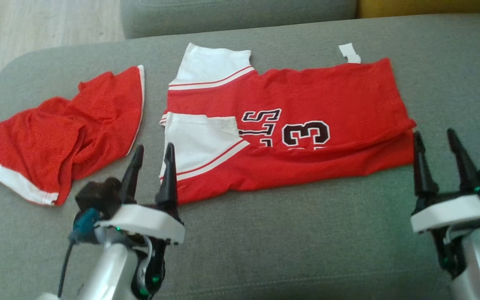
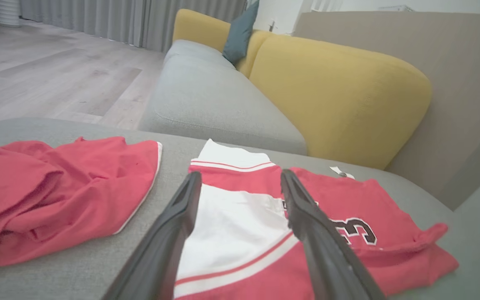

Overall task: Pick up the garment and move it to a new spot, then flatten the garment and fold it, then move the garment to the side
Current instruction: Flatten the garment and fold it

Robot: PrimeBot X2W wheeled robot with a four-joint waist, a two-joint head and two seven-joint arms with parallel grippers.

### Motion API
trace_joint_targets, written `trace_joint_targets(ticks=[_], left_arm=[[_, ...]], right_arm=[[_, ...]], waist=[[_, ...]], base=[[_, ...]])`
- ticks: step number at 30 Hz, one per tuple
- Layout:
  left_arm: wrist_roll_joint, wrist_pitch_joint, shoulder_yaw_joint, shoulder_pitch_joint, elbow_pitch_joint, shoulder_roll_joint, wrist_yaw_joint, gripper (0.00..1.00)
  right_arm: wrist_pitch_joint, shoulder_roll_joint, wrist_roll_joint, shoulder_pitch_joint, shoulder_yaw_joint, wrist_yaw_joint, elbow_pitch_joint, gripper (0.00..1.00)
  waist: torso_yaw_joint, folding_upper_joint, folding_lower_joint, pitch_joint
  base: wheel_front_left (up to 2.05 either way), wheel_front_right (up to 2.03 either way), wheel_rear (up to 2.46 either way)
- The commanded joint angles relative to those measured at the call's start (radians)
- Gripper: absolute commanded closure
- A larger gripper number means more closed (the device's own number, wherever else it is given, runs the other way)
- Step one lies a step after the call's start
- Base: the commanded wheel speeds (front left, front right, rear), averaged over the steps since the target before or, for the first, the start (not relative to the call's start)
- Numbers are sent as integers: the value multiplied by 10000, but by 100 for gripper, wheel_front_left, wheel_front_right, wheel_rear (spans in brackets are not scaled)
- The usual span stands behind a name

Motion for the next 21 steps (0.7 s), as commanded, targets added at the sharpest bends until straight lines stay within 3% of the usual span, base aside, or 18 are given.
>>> trace_joint_targets(ticks=[1, 10, 21], left_arm=[[144, -52, 454, -365, -253, 24, -52, 0], [915, -52, 681, -403, 1111, -251, -335, 0], [1486, 842, 301, -1109, 3543, 54, 169, 0]], right_arm=[[-126, -54, -83, -195, 77, 65, -404, 0], [283, 212, -449, -43, -127, 65, -1089, 0], [393, 367, -507, -6, -173, 65, -1341, 0]], waist=[[-64, 0, 1, -30], [-312, 0, 1, 69], [-627, 0, 1, 337]], base=[[0, 0, 0], [0, 0, 0], [0, 0, 0]])
